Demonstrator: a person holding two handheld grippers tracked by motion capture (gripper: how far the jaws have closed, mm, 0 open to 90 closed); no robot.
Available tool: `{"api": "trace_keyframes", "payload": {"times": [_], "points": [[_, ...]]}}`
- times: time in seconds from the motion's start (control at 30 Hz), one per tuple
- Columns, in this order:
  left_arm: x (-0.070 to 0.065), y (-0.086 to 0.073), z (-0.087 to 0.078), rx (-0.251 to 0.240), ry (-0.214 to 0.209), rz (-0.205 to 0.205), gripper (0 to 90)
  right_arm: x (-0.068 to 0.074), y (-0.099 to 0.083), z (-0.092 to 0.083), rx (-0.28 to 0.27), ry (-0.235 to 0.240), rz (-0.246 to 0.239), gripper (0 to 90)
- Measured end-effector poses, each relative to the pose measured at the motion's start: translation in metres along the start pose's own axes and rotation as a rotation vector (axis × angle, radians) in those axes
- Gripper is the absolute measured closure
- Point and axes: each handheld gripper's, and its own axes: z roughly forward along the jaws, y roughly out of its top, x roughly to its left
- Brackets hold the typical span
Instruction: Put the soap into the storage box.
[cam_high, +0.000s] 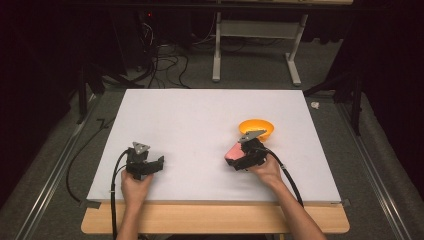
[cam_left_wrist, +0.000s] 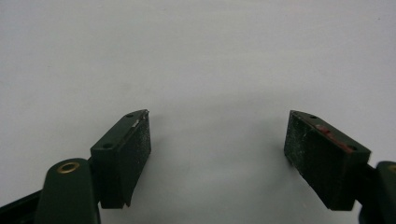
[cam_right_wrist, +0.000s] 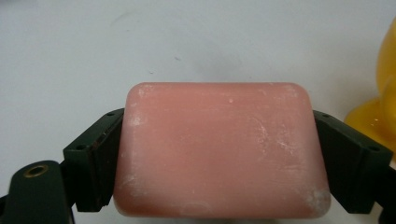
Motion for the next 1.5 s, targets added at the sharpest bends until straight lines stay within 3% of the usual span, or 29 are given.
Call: {"api": "trace_keyframes", "payload": {"times": [0.73,1.27,1.5], "points": [[0.0,0.0,0.0,0.0,0.0,0.0,23.1,-0.009,-0.001,-0.036,-0.064,-0.014,0.077,13.7],[0.0,0.0,0.0,0.0,0.0,0.0,23.1,-0.017,-0.005,-0.052,-0.079,-0.014,0.109,13.7],[0.0,0.0,0.0,0.0,0.0,0.0,23.1,-0.021,-0.007,-0.059,-0.09,-0.027,0.145,13.7]]}}
